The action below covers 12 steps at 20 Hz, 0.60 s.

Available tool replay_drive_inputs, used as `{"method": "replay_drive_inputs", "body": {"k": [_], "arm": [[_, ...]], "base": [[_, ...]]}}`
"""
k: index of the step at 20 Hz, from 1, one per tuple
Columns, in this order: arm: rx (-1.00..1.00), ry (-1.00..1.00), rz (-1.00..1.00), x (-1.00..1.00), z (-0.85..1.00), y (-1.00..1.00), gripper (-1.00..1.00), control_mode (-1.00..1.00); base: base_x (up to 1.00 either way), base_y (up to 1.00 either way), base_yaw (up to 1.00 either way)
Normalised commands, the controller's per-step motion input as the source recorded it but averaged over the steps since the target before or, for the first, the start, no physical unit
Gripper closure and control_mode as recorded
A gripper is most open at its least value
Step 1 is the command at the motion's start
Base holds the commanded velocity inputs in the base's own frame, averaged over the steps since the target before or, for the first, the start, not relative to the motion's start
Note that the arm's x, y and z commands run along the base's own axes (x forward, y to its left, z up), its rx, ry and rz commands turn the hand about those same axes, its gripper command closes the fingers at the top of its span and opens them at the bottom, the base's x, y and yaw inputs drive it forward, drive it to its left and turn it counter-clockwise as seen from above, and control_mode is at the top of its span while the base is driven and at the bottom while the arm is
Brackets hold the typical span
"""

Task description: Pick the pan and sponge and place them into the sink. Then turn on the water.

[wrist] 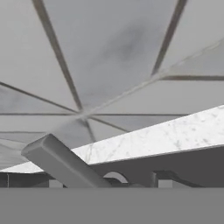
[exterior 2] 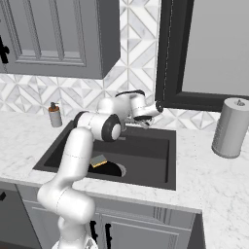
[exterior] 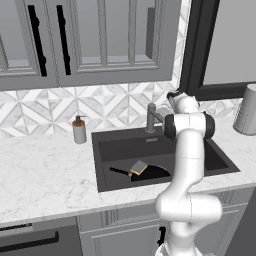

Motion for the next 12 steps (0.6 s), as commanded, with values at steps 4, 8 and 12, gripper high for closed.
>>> {"method": "replay_drive_inputs", "body": {"k": [4, 8, 12], "arm": [[0.01, 0.00, 0.00, 0.00, 0.00, 0.00, 1.00, -1.00], [0.10, 0.00, -0.06, 0.00, 0.00, 0.00, 1.00, -1.00], [0.10, 0.05, -0.18, 0.00, 0.00, 0.00, 1.00, -1.00]], "base": [[0.00, 0.00, 0.00], [0.00, 0.00, 0.00], [0.00, 0.00, 0.00]]}}
